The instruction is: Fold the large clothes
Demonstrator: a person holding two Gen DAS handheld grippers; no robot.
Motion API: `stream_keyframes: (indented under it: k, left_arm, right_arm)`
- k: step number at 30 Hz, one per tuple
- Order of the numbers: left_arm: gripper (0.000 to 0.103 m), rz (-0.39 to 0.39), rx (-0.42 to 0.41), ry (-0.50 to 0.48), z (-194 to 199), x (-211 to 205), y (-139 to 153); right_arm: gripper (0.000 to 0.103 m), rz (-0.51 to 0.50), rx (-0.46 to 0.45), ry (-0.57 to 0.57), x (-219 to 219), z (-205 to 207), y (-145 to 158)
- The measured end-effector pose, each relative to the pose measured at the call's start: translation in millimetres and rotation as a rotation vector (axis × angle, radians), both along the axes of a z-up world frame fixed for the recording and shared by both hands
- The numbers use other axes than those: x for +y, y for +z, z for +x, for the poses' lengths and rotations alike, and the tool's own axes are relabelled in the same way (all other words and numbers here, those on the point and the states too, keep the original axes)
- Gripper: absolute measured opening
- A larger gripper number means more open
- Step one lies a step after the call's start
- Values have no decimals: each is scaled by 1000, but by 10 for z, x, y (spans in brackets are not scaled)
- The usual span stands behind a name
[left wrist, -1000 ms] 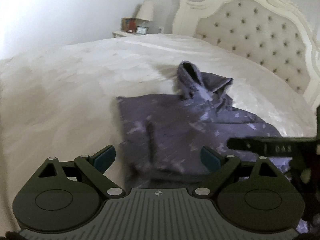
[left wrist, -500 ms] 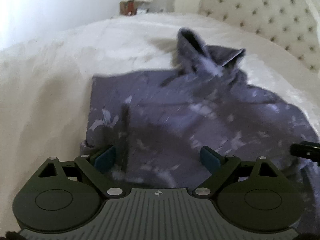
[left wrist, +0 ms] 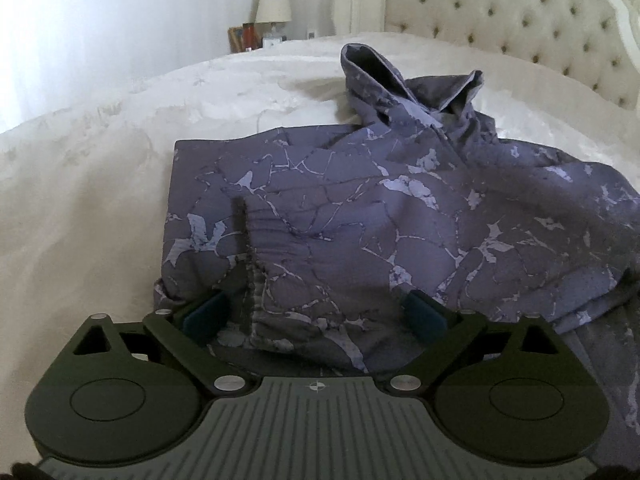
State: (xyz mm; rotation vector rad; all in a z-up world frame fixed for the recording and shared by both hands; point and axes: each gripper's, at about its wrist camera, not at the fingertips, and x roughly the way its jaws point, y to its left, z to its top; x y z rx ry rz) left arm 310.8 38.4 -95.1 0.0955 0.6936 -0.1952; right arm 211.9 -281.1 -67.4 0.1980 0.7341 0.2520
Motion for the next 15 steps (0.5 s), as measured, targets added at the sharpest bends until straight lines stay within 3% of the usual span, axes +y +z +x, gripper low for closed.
stream_keyframes:
  k: [4,10,13,15]
  left_arm:
    - [98,7,-5,1,-1,-10,0]
    - [98,10,-10,2,-3,-17,-9]
    - [98,11,-12,1,-2,-18,-12]
    - [98,10,-13,1,-2,-14,-12]
  right_arm:
    - [81,88,-35,-143,-494,168,136]
    - [79,238,6,-346,-1174,568,1]
    - [70,287,43,-379,-1324,740,-118]
    - [55,288,77,-367,-1319,832,-207]
